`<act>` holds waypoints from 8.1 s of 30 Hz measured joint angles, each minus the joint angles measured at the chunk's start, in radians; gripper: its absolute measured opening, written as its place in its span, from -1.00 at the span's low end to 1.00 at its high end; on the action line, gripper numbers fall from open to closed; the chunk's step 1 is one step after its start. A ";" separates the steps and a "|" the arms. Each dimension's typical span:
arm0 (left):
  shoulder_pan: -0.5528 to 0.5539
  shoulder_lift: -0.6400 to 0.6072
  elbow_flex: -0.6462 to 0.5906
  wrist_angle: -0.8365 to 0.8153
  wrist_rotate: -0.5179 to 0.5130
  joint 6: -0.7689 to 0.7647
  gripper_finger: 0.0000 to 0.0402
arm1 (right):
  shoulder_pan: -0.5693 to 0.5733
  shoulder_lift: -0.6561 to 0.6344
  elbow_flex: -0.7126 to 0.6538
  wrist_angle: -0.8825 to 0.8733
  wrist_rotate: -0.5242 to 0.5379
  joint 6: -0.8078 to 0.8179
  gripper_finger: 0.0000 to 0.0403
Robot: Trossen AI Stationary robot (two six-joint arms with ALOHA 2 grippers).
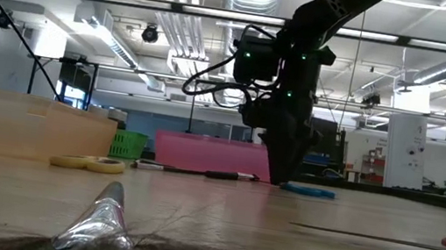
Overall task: Pick & Place Paint Supplies
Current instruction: Put the blue scissors into the red bin, then put the red scissors into the red bin
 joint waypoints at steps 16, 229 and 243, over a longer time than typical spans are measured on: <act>0.000 0.000 0.000 0.016 0.000 0.001 -0.54 | 0.013 -0.005 -0.059 0.063 0.046 0.020 -0.26; -0.002 -0.005 -0.002 -0.116 0.157 0.149 -0.54 | 0.824 -0.205 -0.274 0.119 -0.029 0.285 0.02; -0.002 -0.003 -0.003 -0.113 0.142 0.127 -0.54 | 0.821 -0.205 -0.321 0.216 0.031 0.196 0.02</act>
